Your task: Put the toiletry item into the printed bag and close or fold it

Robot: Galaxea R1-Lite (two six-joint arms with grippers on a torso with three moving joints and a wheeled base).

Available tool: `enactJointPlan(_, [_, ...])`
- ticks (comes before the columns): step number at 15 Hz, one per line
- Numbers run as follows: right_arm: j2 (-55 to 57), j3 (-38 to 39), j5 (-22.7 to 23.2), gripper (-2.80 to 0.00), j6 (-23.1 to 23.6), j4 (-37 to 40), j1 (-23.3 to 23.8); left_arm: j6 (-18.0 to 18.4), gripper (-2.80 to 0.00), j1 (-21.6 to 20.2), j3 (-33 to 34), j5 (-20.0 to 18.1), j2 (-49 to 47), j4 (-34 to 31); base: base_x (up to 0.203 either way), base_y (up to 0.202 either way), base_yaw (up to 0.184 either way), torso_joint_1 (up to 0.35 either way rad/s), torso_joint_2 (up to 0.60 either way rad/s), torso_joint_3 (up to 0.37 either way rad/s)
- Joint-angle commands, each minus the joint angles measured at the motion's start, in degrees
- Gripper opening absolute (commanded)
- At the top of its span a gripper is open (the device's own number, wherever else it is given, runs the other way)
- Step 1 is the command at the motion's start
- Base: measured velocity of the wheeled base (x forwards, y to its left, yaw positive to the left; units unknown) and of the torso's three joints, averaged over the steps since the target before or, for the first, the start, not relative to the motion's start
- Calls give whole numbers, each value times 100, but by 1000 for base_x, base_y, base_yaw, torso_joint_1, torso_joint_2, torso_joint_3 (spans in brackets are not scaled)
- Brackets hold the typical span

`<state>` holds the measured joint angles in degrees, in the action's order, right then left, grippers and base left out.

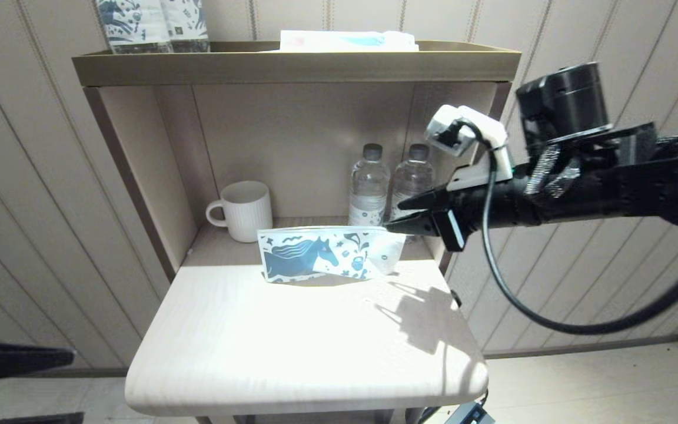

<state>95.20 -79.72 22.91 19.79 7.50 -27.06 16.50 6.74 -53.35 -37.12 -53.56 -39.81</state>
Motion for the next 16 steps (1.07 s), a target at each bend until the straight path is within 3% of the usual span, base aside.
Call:
enactJointPlan(1, [-1357, 583, -217, -280, -36, 261, -69, -306, -280, -13, 142, 242, 1096, -267, 0, 0, 0, 0, 0, 0])
enactJointPlan(4, [-2974, 1568, -830, -280, -317, 690, -122, -961, -280, -28, 203, 519, 1946, -869, 0, 0, 0, 0, 0, 0])
enactJointPlan(6, [-4185, 2285, -1296, -280, -769, 1036, -103, -1448, -280, -111, 333, 1222, 2657, -919, 0, 0, 0, 0, 0, 0])
enactJointPlan(10, [-6809, 4036, -2623, -280, -1430, 1598, 109, -1604, -280, -537, 1594, 2687, 4397, -776, 0, 0, 0, 0, 0, 0])
enactJointPlan(12, [-7710, 5200, -3055, -280, -1595, 1705, 916, -1434, -280, -634, 2414, 3179, 5162, -632, 0, 0, 0, 0, 0, 0])
enactJointPlan(14, [-7966, 6238, -3418, -280, -1911, 1406, 1292, -1346, -280, -674, 3364, 3473, 5356, -88, 0, 0, 0, 0, 0, 0])
enactJointPlan(16, [-8007, 7305, -3555, -280, -1803, -9, 1389, -1261, -280, -690, 4380, 3613, 5356, 1634, 0, 0, 0, 0, 0, 0])
